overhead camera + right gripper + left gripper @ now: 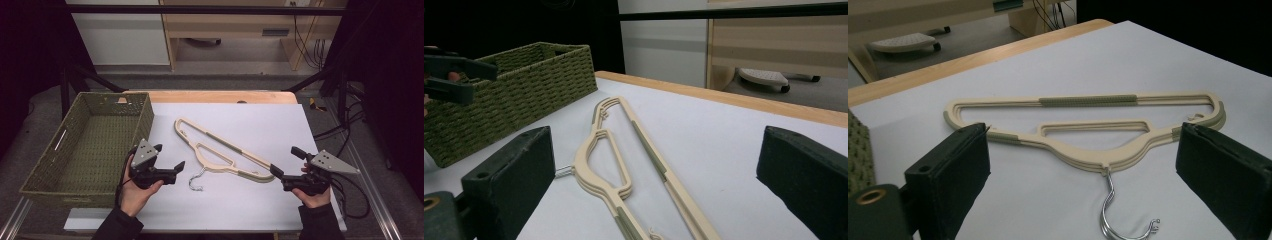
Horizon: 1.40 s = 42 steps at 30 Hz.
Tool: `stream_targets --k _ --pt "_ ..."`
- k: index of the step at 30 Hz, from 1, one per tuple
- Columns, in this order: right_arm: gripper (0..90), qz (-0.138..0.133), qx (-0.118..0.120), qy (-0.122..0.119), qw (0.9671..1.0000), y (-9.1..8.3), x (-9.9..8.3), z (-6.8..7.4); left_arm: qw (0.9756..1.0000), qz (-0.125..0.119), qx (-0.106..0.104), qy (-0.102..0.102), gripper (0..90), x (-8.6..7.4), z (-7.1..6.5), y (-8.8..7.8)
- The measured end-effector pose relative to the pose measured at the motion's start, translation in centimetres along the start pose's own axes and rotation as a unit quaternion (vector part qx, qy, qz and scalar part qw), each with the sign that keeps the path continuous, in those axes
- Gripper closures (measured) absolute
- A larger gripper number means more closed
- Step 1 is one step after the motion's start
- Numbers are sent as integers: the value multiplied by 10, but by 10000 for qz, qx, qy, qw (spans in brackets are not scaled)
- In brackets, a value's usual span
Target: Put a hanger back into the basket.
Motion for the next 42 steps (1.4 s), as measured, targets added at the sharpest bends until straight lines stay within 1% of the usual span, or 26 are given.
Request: stream_targets --k 1,3,5,6,7,9,11,12,13,16,18,19,20,21,23,24,25,26,30,32,33,36,37,39,41,42 --pt "28 4 -2 -4 10000 0 0 0 10000 29 -4 -19 75 2 -4 7" --pt "28 22 -8 -50 10000 1 -1 -1 10000 73 -17 -8 84 3 -7 13" --pt "28 17 -5 -20 10000 1 -1 0 9999 122 -22 -1 88 4 -10 20" --pt "28 17 -5 -20 10000 1 -1 0 9999 122 -22 -1 94 4 -10 20" --pt "29 21 8 -17 10000 2 -1 1 9998 182 -40 0 96 4 -12 26" --pt "29 24 17 -3 10000 2 -1 1 9997 230 -53 -19 100 4 -15 32" --pt "29 29 17 -2 10000 3 -1 1 9995 306 -69 11 112 3 -17 38" --pt "30 33 23 -15 10000 3 -1 1 9995 306 -69 11 118 3 -17 38" --pt "30 39 20 -9 10000 3 -1 1 9993 369 -77 11 124 2 -19 44" --pt "30 50 23 -46 10000 4 -1 1 9986 518 -102 37 142 0 -22 53" --pt "30 66 42 -29 10000 4 -1 2 9983 568 -99 50 157 0 -23 56" --pt "30 67 45 -55 10000 4 -1 2 9977 676 -81 44 167 -2 -25 63" --pt "30 67 45 -55 10000 4 -1 2 9977 676 -81 44 174 -2 -25 63" --pt "31 70 48 -27 10000 5 -1 3 9970 772 -76 58 182 -5 -26 69" --pt "31 76 46 -21 10000 5 -1 3 9960 887 -70 66 185 -8 -28 78" --pt "31 76 46 -21 10000 5 -1 3 9960 887 -70 66 194 -8 -28 78" --pt "31 67 57 -28 10000 5 -1 3 9954 947 -44 101 194 -9 -28 81" --pt "31 68 60 -25 10000 5 -1 3 9951 980 -59 84 203 -10 -29 83" --pt "31 88 82 -72 9999 6 -1 3 9930 1172 -64 116 242 -15 -29 94" --pt "31 106 71 -46 9999 7 -1 3 9918 1275 -98 87 260 -17 -30 100" --pt "31 109 71 -42 9999 7 -1 4 9914 1305 -104 73 287 -18 -31 102" --pt "32 117 85 -55 9999 8 -2 4 9890 1474 -94 69 349 -22 -32 110" --pt "32 133 80 -47 9999 8 -2 4 9887 1498 -82 70 380 -23 -31 113" --pt "32 133 81 -49 9999 8 -2 4 9875 1574 -99 33 446 -25 -31 116" --pt "32 131 84 -47 9999 8 -2 4 9868 1613 -106 -12 483 -27 -31 119" --pt "32 127 82 -47 9999 8 -2 4 9860 1662 -120 -38 502 -28 -31 120"
Point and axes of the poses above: each handheld gripper's, and its own axes: y roughly forward along the jaws, x roughly out of its top, z roughly to its left, the point moved 4 cm from there along y, roughly forward along the jaws, and after that the axes turned 13 degrees about z, right-handed, at the moved point
